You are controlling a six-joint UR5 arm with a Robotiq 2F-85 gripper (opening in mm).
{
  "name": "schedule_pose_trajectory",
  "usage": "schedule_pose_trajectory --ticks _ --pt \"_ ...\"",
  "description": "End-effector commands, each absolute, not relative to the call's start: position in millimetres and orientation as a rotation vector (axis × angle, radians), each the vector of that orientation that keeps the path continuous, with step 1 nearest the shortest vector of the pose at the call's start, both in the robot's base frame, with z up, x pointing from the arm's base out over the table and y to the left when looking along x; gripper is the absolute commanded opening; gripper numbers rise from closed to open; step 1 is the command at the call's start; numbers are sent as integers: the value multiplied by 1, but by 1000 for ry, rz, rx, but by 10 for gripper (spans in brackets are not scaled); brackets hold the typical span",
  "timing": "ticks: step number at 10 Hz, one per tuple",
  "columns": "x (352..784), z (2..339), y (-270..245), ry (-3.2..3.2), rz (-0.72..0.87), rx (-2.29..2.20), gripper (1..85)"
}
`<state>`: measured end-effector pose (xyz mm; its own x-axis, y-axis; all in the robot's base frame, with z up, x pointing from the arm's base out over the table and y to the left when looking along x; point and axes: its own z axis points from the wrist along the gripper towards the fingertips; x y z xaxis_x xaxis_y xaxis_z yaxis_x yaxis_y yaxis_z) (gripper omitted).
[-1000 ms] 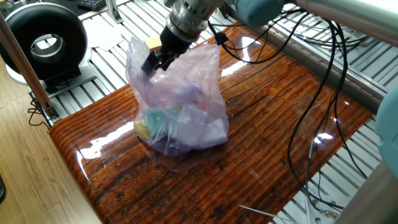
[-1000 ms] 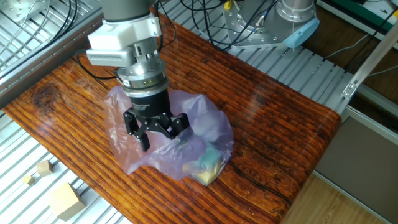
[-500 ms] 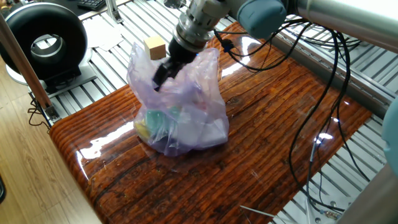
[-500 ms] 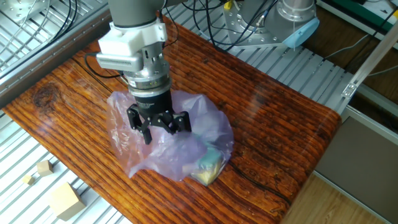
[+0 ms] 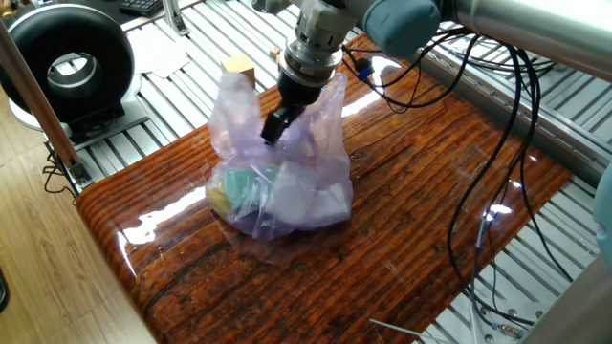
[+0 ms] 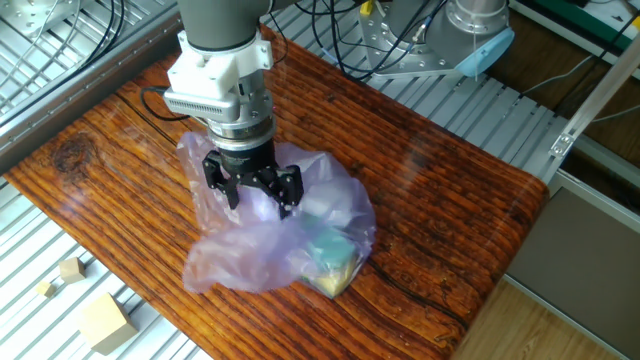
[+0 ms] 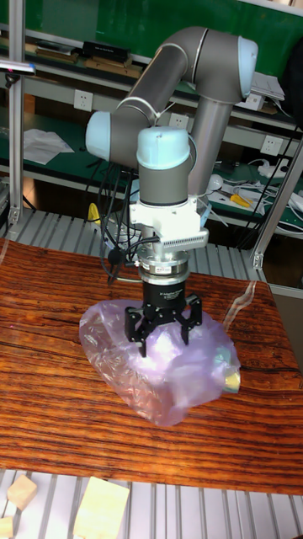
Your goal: Pick up a bag of things
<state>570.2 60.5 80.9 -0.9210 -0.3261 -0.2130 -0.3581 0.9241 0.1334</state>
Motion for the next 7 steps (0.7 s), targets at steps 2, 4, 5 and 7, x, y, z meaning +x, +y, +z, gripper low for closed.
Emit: schedule_pose_trajectory --ticks 2,4,5,7 --pt "567 84 48 2921 201 -501 620" --pt "567 85 49 2940 201 -450 433" --pt "567 85 49 2939 201 -447 430" --pt "566 85 47 2952 184 -426 320"
